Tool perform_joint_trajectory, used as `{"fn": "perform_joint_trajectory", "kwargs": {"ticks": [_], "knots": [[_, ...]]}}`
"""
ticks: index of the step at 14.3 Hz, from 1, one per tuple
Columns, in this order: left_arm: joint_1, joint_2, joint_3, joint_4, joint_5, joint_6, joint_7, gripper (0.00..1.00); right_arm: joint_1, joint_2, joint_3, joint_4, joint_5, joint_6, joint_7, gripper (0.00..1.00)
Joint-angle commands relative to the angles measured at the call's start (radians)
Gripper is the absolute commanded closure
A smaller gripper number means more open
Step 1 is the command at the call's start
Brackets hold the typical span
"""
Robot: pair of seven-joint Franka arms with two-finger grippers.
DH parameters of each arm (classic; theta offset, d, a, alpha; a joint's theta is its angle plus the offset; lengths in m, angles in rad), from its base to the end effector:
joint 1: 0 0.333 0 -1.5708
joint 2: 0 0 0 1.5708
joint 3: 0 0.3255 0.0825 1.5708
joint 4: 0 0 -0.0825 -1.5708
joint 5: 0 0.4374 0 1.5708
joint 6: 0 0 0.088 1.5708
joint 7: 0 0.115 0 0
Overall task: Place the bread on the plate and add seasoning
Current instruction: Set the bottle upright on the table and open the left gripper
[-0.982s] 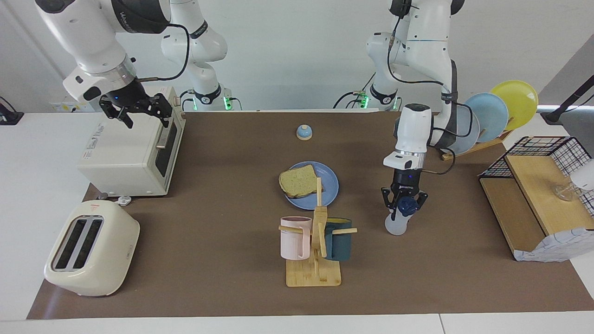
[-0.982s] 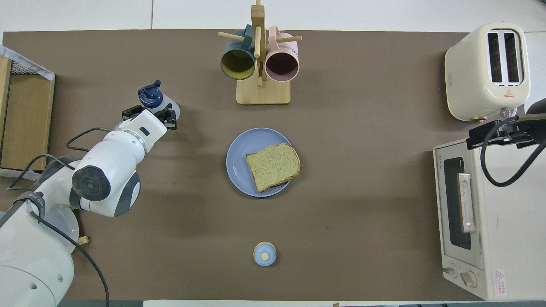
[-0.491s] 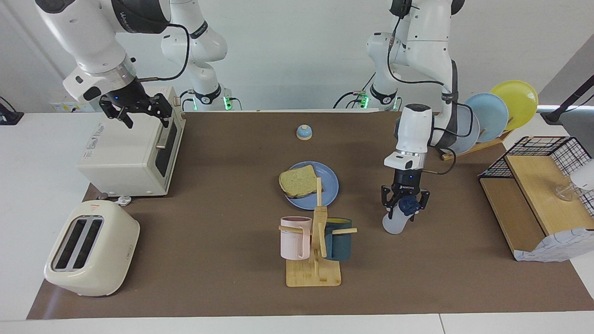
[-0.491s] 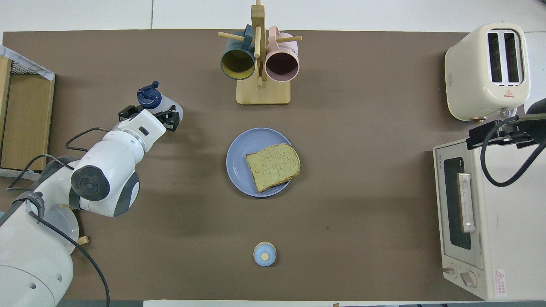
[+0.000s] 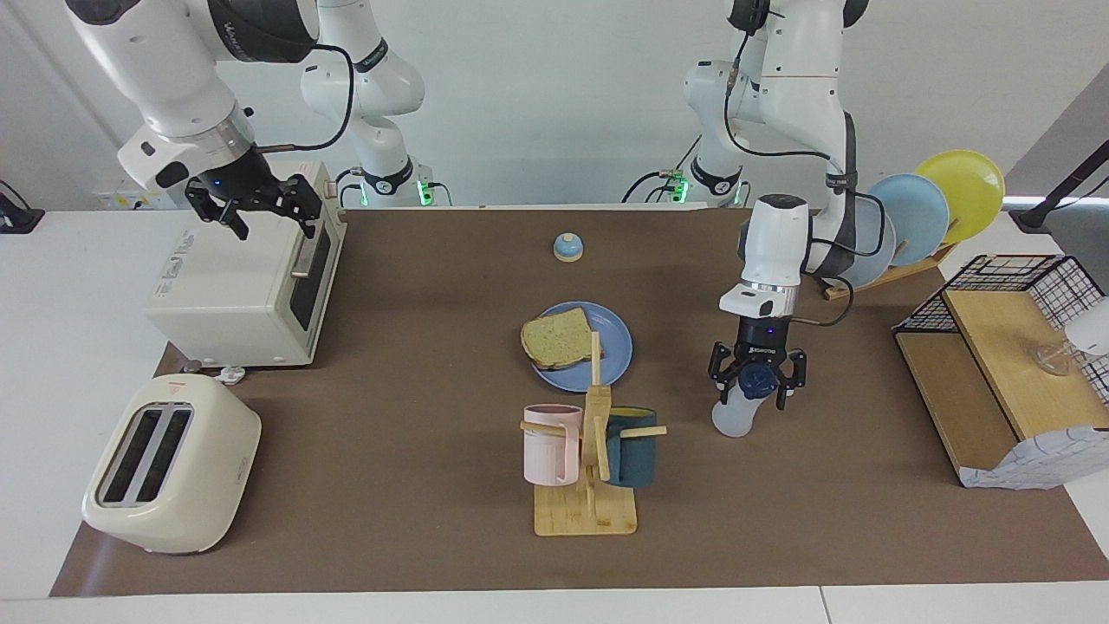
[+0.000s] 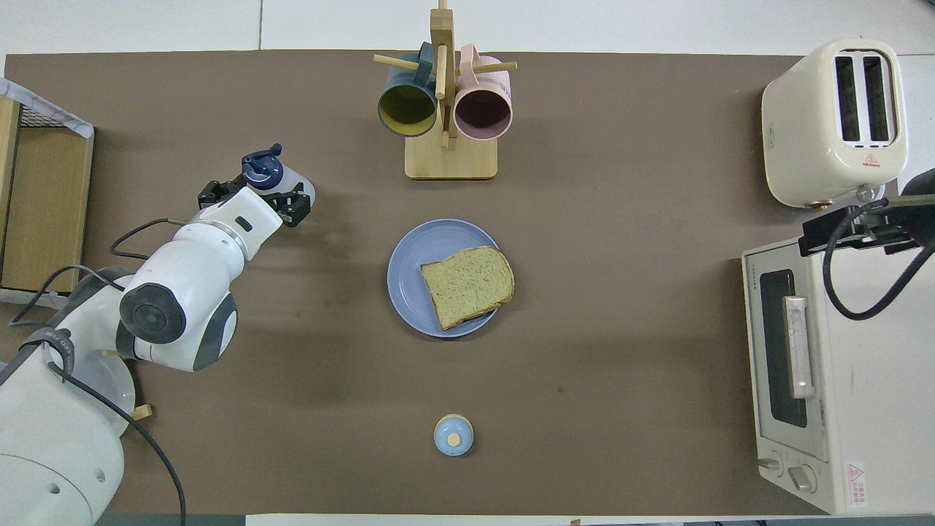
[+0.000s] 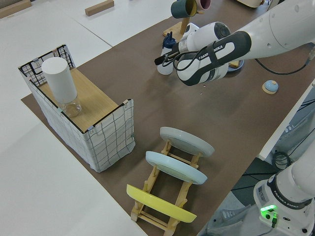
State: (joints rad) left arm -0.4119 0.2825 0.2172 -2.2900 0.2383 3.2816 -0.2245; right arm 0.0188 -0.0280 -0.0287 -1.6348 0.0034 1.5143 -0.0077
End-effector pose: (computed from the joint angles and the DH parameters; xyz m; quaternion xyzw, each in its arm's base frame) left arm 0.5980 -0.1441 0.2696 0.9302 -0.1165 0.3475 0.0206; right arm 0.5904 -0.0056 0.6047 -0.9989 0.0011 0.0462 0.0025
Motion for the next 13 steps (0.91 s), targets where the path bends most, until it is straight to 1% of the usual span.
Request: {"fn": "perform_joint_trajectory", "kwargs": {"ticks": [1, 4, 6, 11, 12, 13], "knots": [[0.007, -0.002, -0.002, -0.015, 0.001, 0.016, 0.010, 0.00, -0.003, -0.010, 0.000, -0.016, -0.003, 0.014, -0.017, 0.00], [0.007, -0.011, -0.002, -0.046, 0.001, 0.023, 0.017, 0.00, -0.003, -0.010, 0.000, -0.016, -0.003, 0.014, -0.018, 0.00], [0.008, -0.037, -0.002, -0.075, 0.001, 0.023, 0.020, 0.00, -0.005, -0.010, 0.000, -0.016, -0.003, 0.014, -0.017, 0.00], [0.021, -0.153, -0.002, -0.175, 0.001, 0.006, 0.054, 0.00, -0.005, -0.010, 0.000, -0.016, -0.003, 0.014, -0.018, 0.00], [0.019, -0.181, -0.002, -0.187, 0.001, -0.026, 0.057, 0.00, -0.005, -0.010, 0.000, -0.016, -0.003, 0.014, -0.018, 0.00], [0.018, -0.219, -0.004, -0.198, 0.001, -0.087, 0.063, 0.00, -0.003, -0.010, 0.000, -0.016, -0.003, 0.014, -0.018, 0.00]]}}
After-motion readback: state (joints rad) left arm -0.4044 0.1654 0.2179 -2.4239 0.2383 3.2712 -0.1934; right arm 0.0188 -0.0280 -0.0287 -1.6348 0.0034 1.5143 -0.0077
